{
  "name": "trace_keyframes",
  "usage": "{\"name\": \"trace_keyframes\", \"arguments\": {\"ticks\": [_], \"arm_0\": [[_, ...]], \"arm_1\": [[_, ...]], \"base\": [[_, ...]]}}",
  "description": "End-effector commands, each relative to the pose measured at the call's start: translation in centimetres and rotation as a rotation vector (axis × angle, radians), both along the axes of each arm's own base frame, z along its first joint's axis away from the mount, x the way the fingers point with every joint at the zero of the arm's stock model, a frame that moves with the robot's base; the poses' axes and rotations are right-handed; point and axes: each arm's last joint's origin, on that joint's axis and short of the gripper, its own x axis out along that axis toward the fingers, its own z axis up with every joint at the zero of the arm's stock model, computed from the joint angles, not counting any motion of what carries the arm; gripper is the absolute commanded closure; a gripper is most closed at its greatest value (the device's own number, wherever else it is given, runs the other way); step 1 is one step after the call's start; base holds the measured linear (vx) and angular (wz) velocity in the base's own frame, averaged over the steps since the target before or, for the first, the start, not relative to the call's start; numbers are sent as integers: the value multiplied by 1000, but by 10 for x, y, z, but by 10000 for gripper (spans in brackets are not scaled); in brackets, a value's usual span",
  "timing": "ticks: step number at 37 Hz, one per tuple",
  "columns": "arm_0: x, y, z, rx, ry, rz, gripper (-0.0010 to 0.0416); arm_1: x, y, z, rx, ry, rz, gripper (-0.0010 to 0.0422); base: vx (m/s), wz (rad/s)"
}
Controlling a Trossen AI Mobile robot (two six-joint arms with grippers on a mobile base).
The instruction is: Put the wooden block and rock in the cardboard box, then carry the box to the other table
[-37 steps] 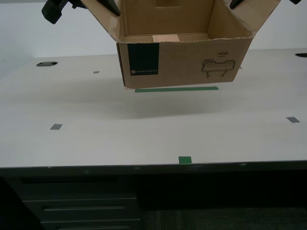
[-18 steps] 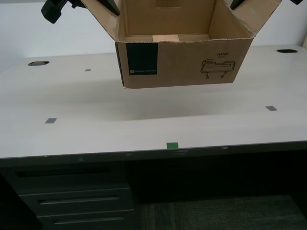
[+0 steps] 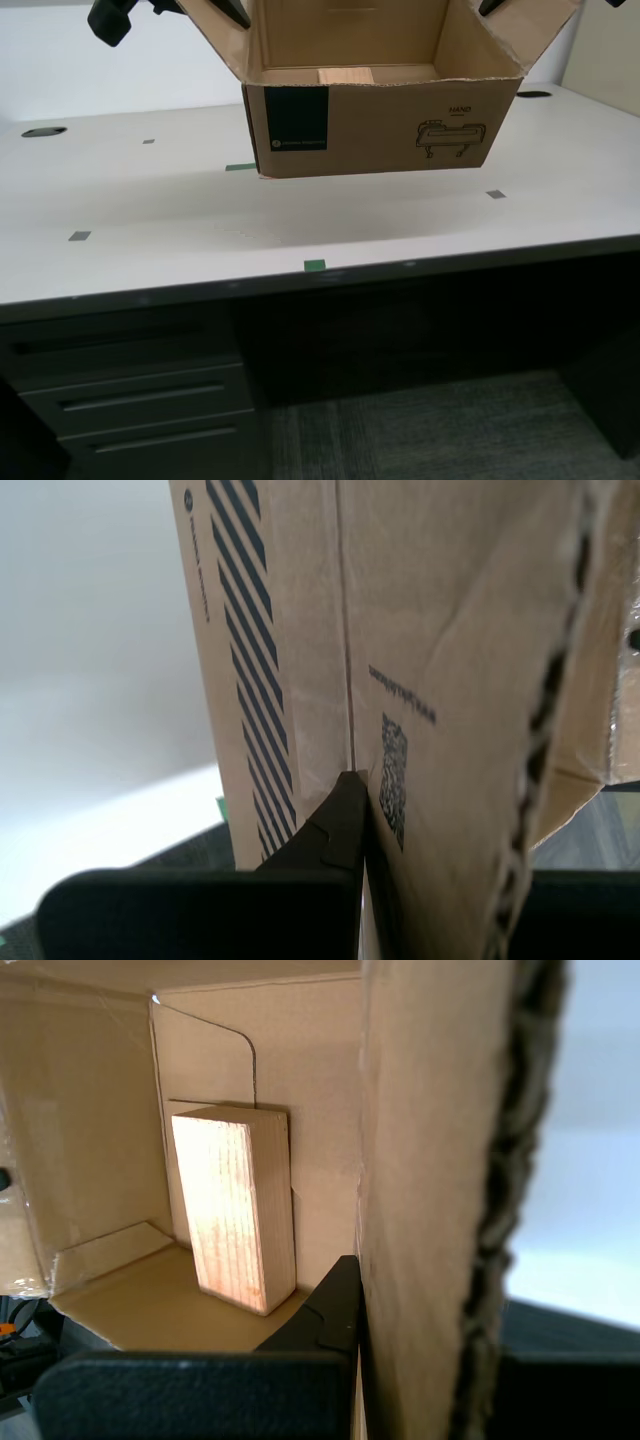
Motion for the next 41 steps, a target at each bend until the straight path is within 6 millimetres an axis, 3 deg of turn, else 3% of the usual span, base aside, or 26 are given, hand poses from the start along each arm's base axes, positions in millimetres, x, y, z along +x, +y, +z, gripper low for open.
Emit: {"name": "trace_keyframes", "arguments": {"ticks": [1, 18, 41], "arm_0": [[0, 0, 0, 8, 0, 1, 407], [-1, 0, 0, 4, 11, 4, 407], [-1, 0, 0, 4, 8, 5, 406]], "arm_1": [[1, 0, 2, -11, -10, 10, 413], [1, -1, 2, -26, 10, 18, 413], [2, 0, 2, 20, -51, -2, 413]], "base": [[-189, 2], [-139, 41], [-58, 45]]}}
